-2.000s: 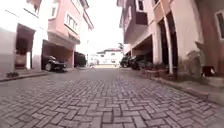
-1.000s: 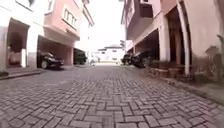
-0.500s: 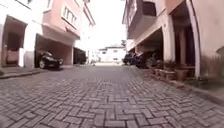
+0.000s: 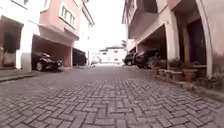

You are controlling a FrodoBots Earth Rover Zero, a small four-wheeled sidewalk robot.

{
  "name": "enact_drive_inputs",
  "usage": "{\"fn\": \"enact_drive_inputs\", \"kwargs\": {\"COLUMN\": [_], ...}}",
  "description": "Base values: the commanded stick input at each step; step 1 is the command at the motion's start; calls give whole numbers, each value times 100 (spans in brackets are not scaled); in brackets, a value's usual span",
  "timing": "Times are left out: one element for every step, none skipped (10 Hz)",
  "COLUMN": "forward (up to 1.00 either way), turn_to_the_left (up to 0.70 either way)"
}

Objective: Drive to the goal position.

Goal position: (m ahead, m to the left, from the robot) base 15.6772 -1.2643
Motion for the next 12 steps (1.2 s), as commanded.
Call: {"fn": "enact_drive_inputs", "kwargs": {"forward": [70,70,70,70,70,70,70,70,70,70,70,70], "turn_to_the_left": [0,0,0,0,0,0,0,0,0,0,0,0]}}
